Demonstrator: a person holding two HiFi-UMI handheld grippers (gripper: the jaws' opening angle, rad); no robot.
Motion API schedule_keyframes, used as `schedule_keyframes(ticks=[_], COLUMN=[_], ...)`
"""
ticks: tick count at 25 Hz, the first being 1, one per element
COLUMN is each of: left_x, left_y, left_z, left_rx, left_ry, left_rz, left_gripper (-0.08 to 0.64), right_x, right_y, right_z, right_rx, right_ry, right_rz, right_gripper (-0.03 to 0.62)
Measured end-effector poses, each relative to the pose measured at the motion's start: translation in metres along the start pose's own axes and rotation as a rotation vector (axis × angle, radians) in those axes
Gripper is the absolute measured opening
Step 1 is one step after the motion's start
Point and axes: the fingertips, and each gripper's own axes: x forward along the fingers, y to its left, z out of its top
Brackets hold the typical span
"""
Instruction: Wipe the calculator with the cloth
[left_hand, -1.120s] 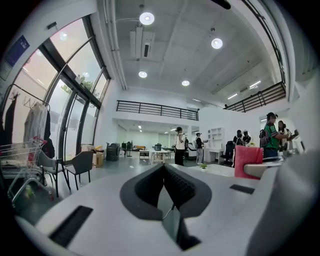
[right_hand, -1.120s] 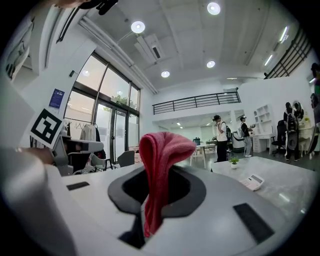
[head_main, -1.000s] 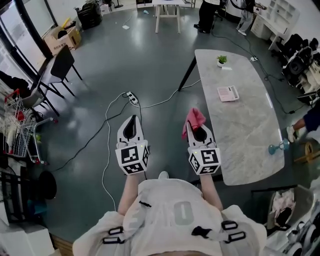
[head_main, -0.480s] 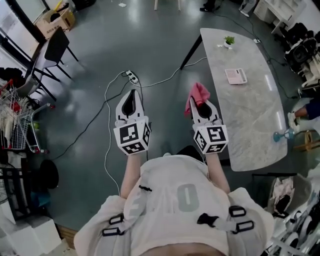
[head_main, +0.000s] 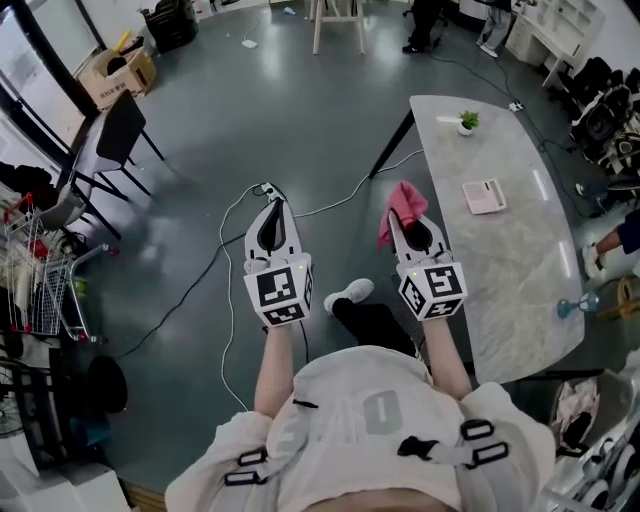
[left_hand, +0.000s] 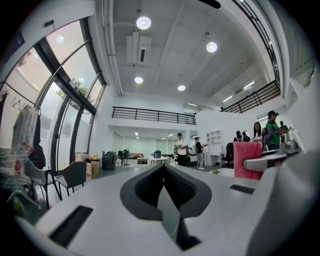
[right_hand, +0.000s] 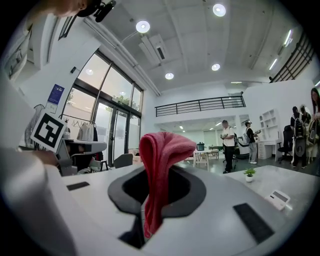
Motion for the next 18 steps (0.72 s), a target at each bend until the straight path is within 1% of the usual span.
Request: schedule_keyframes(ticks=[3,5,8,10,13,18], left_x=[0.034,0.05,0.071,0.088,0.102,0.116], left_y=[0.003,0.007,0.018,0.025,0.022,0.012], left_z=[-0.01,-0.021,-0.028,-0.028,-0.026,-0.032], left_rx=[-0.007,-0.028,-0.065,-0.065,-0.051,-0.058], left_ry=[-0.011,0.011,0.039,0.043,0.038,0.049], left_rz=[-0.018,-0.024,-0.035,-0.036,-0.048,-0.059], left_gripper=[0.02,0.02,0.02,0.02,0.02,0.02], right_x=[0.041,0.071,0.116,0.141,0.159,0.162], right_y=[-0.016,-0.022,-0.02,-0.018,-0.019,-0.03], right_z=[-0.012,-0.02,-0.018,-0.012,-0.006,-0.007], right_rx=[0.019,0.045,0.05,0.037,0.041,0.077], right_ry=[0.001,0.017,0.016,0.003,-0.023,-0.045], right_rz=[0.021,0.043,0.079,0.102,0.126,0.11], right_gripper=[0.052,0.054,0.054,0.054,0.054,0.054])
